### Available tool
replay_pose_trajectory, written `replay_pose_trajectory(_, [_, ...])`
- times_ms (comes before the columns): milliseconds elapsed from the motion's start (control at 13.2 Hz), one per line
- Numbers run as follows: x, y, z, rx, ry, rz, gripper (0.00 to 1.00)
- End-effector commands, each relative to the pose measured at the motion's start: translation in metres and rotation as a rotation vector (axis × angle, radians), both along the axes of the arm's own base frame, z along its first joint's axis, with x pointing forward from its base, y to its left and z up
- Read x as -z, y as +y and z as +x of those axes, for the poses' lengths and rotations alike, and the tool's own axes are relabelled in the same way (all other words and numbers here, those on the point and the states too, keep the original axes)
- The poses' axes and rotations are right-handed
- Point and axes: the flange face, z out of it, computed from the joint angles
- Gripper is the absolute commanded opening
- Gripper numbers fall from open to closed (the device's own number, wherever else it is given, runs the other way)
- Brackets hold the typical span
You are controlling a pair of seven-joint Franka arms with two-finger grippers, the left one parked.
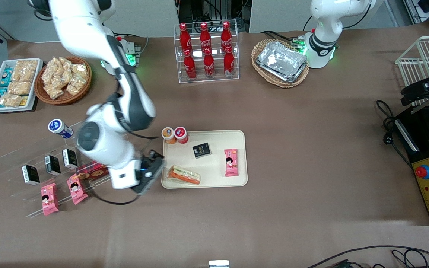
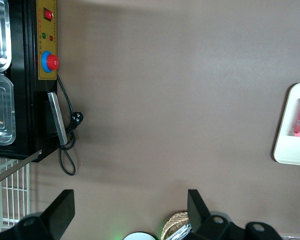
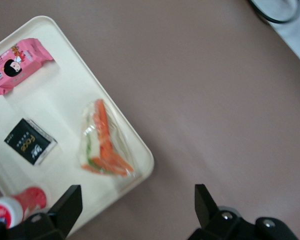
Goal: Place sandwich on tray
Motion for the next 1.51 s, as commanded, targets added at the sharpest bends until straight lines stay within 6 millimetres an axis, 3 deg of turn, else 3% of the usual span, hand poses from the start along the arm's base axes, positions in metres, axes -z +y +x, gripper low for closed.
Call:
replay_pose_trajectory(0, [-0.062, -0.064, 0.0, 0.113, 0.047, 0.035, 1.0])
replay_pose_trajectory(226, [-0.119, -0.15, 0.018, 0.215, 0.039, 0.03, 1.0])
replay_pose_trajectory(453, [-0.15, -0.195, 0.017, 0.307, 0.065, 0.003, 1.0])
replay_pose_trajectory(679, [-0.193, -0.21, -0.002, 0.494, 0.043, -0.077, 1.0])
replay_pose_trajectory(830, [-0.203, -0.211, -0.009, 0.577, 0.046, -0.115, 1.0])
replay_pose_trajectory(906, [-0.2, -0.208, -0.012, 0.586, 0.071, -0.115, 1.0])
replay_pose_trajectory(1057, [-0.194, -0.224, -0.013, 0.632, 0.127, -0.091, 1.0])
replay_pose_trajectory(1132, [-0.19, -0.22, -0.013, 0.638, 0.146, -0.092, 1.0])
replay_pose_trajectory(1434, [-0.188, -0.239, -0.017, 0.85, 0.24, -0.031, 1.0])
